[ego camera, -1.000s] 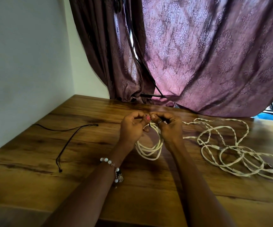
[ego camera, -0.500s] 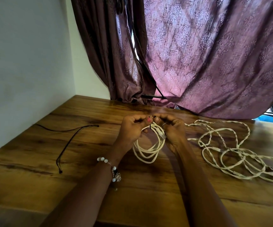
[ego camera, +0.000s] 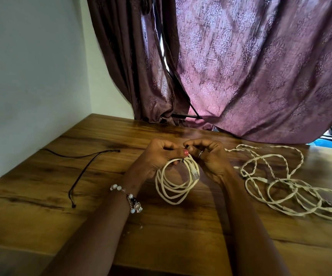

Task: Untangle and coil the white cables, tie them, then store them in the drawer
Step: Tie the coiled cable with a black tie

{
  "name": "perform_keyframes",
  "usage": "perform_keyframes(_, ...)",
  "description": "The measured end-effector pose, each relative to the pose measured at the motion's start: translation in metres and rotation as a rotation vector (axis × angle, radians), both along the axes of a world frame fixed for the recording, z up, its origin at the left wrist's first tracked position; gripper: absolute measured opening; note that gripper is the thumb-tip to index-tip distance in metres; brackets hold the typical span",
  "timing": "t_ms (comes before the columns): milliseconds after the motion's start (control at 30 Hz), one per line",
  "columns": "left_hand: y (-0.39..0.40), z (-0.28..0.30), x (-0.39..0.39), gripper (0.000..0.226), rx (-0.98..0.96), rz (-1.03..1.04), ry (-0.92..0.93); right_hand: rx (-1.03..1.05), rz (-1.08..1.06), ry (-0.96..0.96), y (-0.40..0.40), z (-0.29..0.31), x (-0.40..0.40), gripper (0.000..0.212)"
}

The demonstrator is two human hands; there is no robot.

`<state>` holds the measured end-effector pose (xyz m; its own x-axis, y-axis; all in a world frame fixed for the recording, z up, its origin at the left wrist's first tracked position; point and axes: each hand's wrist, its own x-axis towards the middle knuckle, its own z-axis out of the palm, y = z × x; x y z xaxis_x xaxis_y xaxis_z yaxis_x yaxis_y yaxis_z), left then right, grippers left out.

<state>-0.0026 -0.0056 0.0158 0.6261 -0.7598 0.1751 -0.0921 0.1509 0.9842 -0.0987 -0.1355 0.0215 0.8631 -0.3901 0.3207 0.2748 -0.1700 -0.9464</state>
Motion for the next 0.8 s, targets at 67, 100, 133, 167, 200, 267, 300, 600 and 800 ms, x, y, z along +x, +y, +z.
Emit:
perform_keyframes(67, 0.0013, -0.0001, 0.0011, 0.004, 0.014, -0.018, -0.004, 0.018, 0.034, 0.006, -0.0009, 0.0024, -0.0029, 0.037)
perform_keyframes(100, 0.0020, -0.0001, 0.0018, 0.004, 0.022, -0.024, -0.002, 0.034, 0.047, 0.020, 0.0010, 0.0044, -0.0038, 0.046)
perform_keyframes(133, 0.0024, -0.0003, 0.0026, 0.005, 0.029, -0.028, 0.000, 0.029, 0.036, 0.024, 0.0020, 0.0043, -0.0038, 0.055)
perform_keyframes(167, 0.0027, -0.0003, 0.0029, 0.005, 0.034, -0.032, 0.006, 0.035, 0.036, 0.036, 0.0000, 0.0020, -0.0032, 0.059)
perform_keyframes(200, 0.0029, -0.0001, 0.0029, 0.006, 0.033, -0.040, 0.013, 0.036, 0.037, 0.028, -0.0034, -0.0010, -0.0019, 0.060)
perform_keyframes(267, 0.0037, 0.0007, 0.0019, 0.005, 0.034, -0.047, 0.025, 0.051, 0.078, 0.020, -0.0050, -0.0031, -0.0005, 0.055)
perform_keyframes(300, 0.0039, 0.0012, 0.0017, 0.005, 0.036, -0.046, 0.021, 0.044, 0.092, 0.021, -0.0040, -0.0025, -0.0007, 0.050)
perform_keyframes(600, 0.0055, 0.0006, 0.0027, 0.006, 0.052, -0.087, -0.017, 0.124, 0.121, 0.002, -0.0040, -0.0014, -0.0057, 0.018)
perform_keyframes(800, 0.0069, 0.0007, 0.0052, 0.007, 0.061, -0.086, -0.033, 0.169, 0.120, 0.001, -0.0044, -0.0043, -0.0030, 0.013)
